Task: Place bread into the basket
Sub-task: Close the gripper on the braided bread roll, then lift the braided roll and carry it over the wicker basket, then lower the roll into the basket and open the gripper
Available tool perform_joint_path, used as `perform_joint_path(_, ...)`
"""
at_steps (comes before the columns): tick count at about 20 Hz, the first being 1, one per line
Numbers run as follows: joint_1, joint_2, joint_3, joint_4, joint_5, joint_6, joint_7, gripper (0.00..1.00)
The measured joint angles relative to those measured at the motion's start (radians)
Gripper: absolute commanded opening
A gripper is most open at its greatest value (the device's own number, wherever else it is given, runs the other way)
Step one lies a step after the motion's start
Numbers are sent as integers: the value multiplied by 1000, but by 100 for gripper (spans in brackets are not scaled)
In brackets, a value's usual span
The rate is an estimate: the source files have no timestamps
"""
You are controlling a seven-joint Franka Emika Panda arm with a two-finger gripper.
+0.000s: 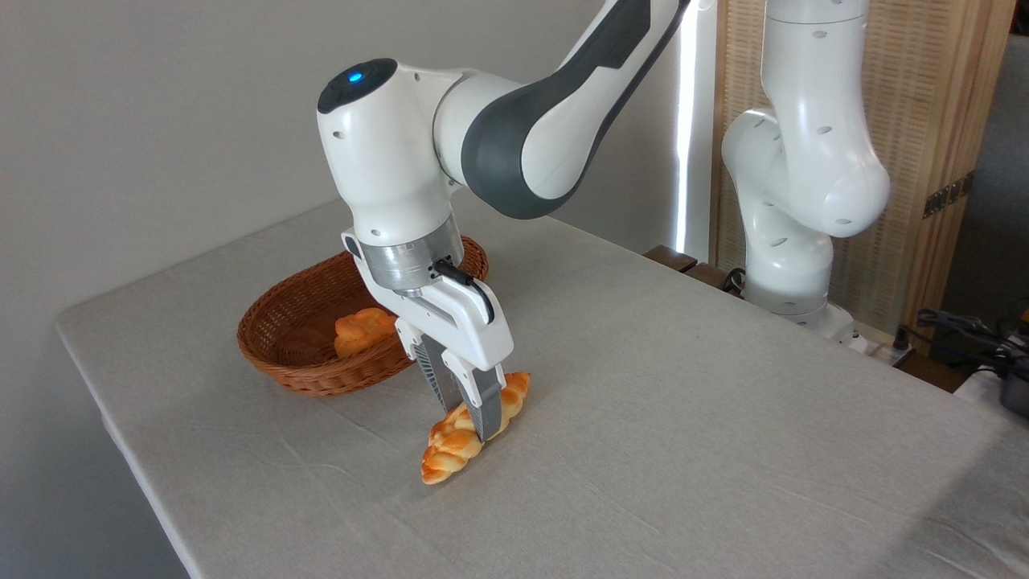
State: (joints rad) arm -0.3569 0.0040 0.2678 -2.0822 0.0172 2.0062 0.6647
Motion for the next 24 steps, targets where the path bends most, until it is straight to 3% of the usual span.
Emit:
perform_joint_path(11, -1, -14, 0, 44, -25, 2, 10, 36)
perform_joint_path(15, -3, -49, -25, 120, -107, -24, 18, 37)
perform_joint_path(19, -4, -60, -111, 162, -197, -30, 18, 37)
perform_joint_path(20, -5, -60, -139, 165, -220, -30, 18, 40)
perform_joint_path(23, -7, -52, -232, 166, -249, -30, 17, 83)
perform_joint_path(24, -8, -46, -258, 165, -250, -31, 15, 90)
